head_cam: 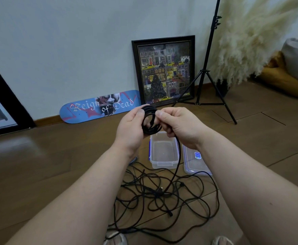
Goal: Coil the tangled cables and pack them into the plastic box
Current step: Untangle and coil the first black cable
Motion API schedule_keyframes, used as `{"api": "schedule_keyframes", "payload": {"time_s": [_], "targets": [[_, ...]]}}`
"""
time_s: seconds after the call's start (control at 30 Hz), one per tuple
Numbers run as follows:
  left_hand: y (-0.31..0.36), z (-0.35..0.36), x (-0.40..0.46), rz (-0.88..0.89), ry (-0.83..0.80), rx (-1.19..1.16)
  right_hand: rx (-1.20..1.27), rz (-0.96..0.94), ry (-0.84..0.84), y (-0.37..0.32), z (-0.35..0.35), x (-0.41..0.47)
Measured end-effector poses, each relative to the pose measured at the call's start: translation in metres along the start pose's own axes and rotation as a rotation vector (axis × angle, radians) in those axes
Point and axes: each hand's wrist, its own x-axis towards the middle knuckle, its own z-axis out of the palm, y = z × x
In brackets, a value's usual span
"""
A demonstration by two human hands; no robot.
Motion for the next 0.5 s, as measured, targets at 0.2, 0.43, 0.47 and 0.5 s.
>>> {"api": "schedule_keyframes", "payload": {"time_s": [0.2, 0.43, 0.47, 0.5], "targets": [[-0.0046, 0.0071, -0.0034, 0.062, -0.095, 0.057, -0.12, -0.091, 0.225, 0.0054, 0.0029, 0.0047], [-0.0064, 0.0045, 0.0002, 0.074, -0.009, 0.074, 0.138, -0.025, 0.24, 0.0044, -0.0001, -0.0001], [-0.006, 0.0045, 0.0007, 0.066, 0.005, 0.057, 0.147, -0.036, 0.281, 0.0054, -0.001, 0.0001], [-0.0055, 0.0052, 0.0011, 0.058, 0.017, 0.035, 0.141, -0.057, 0.325, 0.0062, -0.0014, 0.0003]]}}
